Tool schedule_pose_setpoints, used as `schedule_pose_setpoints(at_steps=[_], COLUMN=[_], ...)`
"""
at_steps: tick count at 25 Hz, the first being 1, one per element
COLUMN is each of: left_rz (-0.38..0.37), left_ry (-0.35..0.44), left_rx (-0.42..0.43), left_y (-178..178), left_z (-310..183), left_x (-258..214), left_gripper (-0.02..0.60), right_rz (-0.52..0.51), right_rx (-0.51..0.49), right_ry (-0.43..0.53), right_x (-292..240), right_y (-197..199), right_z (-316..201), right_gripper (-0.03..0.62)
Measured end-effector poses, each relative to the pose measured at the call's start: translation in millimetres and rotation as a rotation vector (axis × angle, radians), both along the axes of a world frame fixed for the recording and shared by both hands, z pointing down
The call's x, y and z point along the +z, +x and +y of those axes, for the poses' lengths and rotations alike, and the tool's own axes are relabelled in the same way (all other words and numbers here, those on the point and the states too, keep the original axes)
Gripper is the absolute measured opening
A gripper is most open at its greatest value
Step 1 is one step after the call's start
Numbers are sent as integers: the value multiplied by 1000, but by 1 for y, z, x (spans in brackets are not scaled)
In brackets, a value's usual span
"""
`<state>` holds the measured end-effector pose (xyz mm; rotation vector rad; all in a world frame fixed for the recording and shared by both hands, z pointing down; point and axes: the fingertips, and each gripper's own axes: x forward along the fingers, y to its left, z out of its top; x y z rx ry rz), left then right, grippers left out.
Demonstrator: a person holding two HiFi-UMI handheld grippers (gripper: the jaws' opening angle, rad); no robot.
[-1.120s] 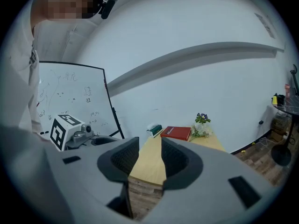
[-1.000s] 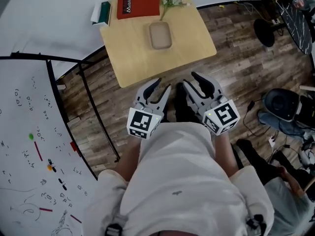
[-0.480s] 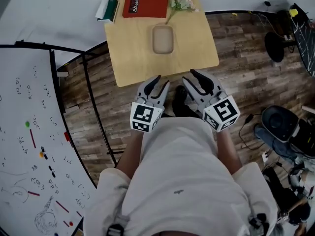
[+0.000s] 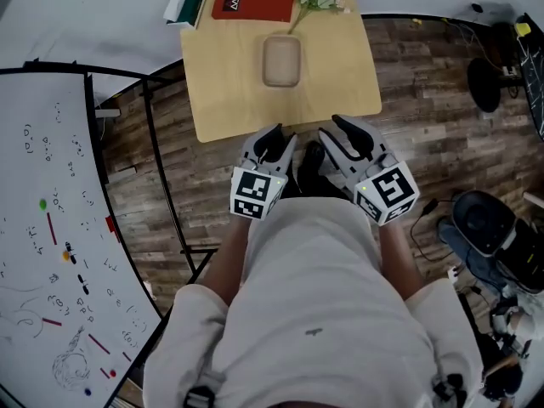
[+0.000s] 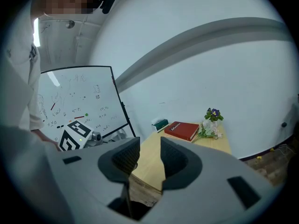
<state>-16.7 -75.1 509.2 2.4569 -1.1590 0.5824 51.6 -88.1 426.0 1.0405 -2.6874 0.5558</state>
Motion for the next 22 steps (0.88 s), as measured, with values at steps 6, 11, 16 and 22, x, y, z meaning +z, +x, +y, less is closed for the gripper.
schedule_pose_setpoints(at_steps=[6, 11, 16, 22], left_rz=[-61, -23, -73, -176], left_ry=[22, -12, 5, 43], left_rx=[50, 39, 53, 110], left_y=[8, 8, 6, 8], left_z=[-16, -34, -52, -63], left_x=[14, 30, 52, 79], left_gripper=[127, 128, 127, 127], right_rz=[15, 1, 4, 11], right_rx=[30, 65, 61, 96], right_ry=[-6, -18, -31, -58], right_x=[7, 8, 14, 21], right_y=[13, 18, 12, 20], right_z=[-10, -12, -9, -9], right_gripper=[124, 115, 114, 112])
